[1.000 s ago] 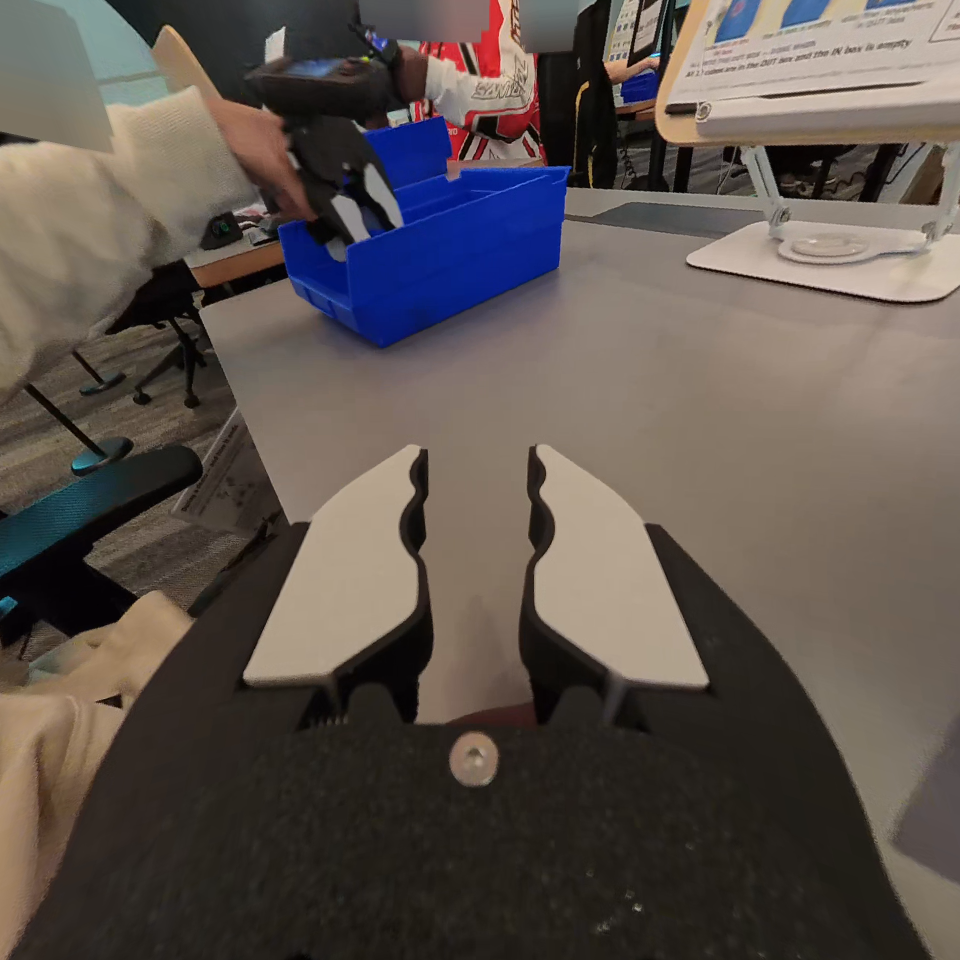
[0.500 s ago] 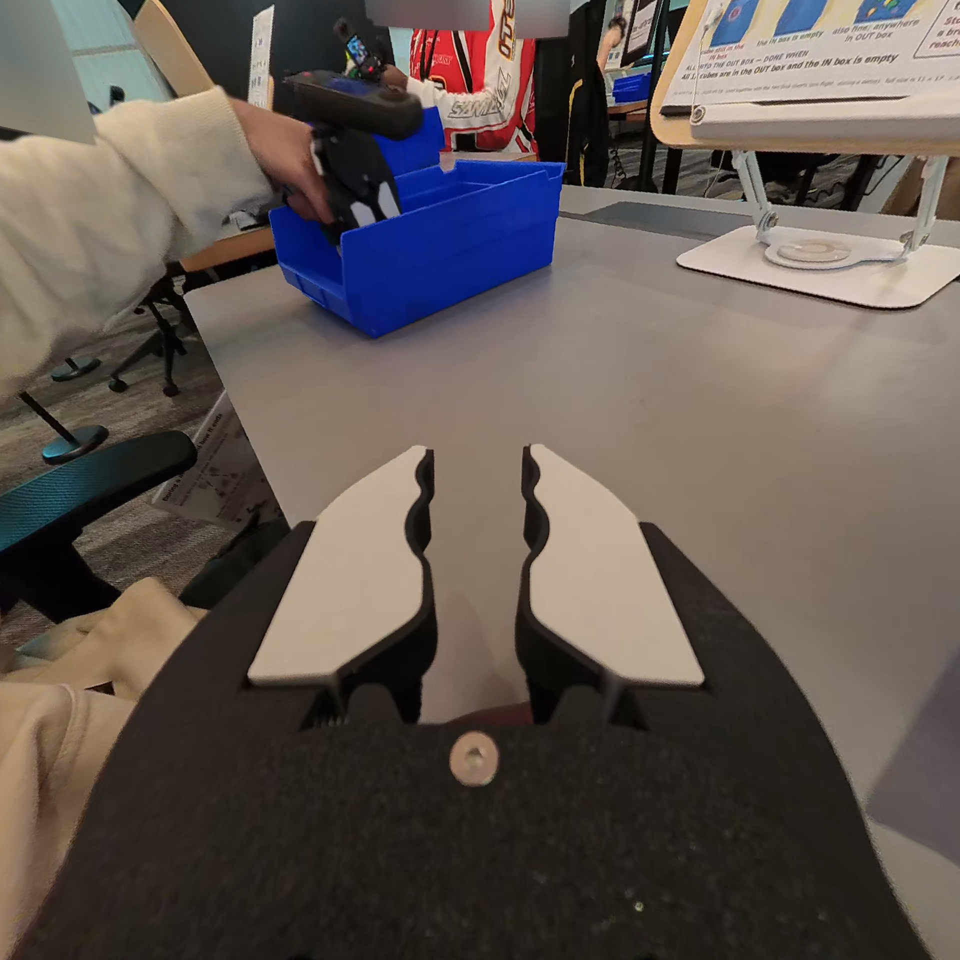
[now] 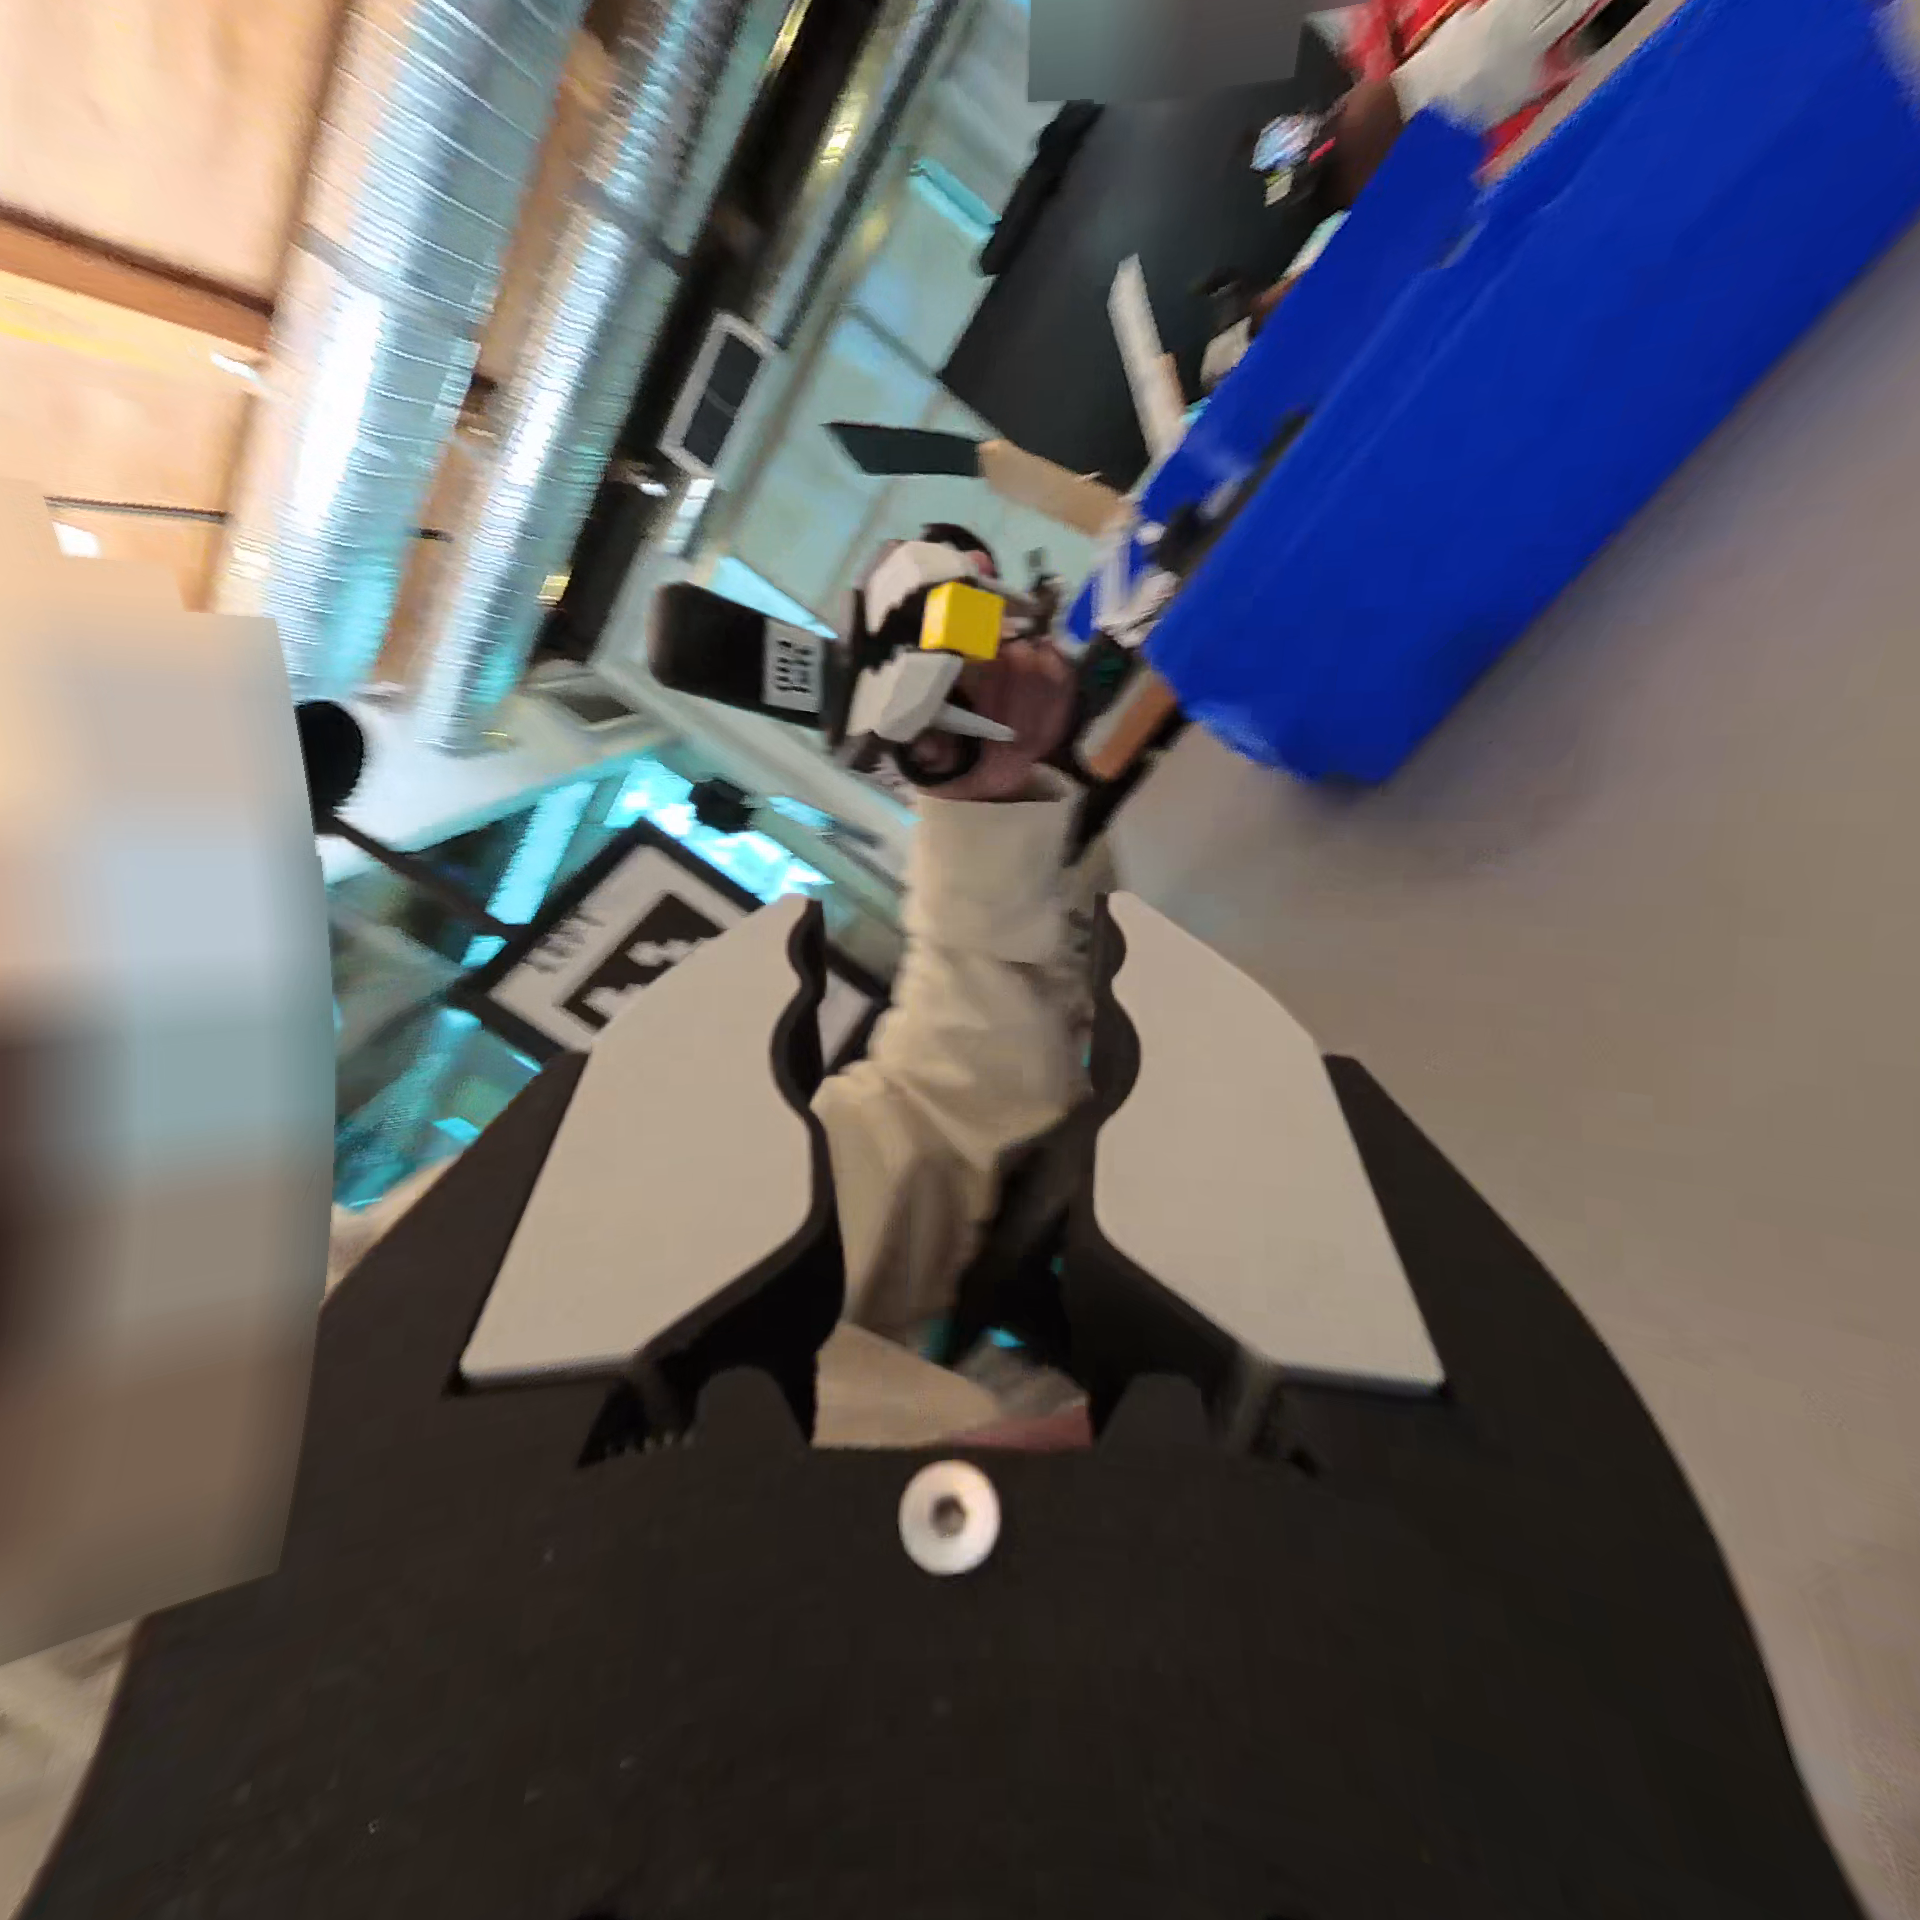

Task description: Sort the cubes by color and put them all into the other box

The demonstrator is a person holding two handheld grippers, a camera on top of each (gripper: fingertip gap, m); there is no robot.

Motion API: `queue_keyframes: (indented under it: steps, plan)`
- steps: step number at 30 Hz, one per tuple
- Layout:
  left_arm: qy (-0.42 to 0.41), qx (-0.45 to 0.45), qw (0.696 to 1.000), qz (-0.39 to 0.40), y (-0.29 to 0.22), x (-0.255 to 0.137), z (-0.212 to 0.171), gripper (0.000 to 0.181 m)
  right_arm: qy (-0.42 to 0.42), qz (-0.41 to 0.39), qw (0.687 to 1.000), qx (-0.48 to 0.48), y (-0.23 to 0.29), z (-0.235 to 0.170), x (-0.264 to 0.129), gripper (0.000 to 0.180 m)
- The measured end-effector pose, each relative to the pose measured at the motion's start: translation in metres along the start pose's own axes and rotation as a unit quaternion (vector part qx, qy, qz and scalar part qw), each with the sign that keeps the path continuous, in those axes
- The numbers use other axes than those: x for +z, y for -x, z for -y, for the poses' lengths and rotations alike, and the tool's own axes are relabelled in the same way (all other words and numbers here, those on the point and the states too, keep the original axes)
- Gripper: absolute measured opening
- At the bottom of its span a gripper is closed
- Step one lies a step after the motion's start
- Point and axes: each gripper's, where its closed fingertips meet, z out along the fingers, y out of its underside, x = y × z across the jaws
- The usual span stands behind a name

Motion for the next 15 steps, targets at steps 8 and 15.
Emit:
queue_keyframes:
  steps: [8, 15]
  plan:
    - [-0.032, 0.022, 0.996, -0.083, -0.041, 0.065, 0.026, 0.022, 0.024, 0.117, 0.988, 0.097, 0.018, 0.014, 0.076, 0.051]
    - [-0.032, 0.003, 0.998, -0.055, -0.056, 0.076, 0.02, 0.039, 0.029, 0.071, 0.993, 0.084, -0.007, 0.009, 0.058, 0.022]
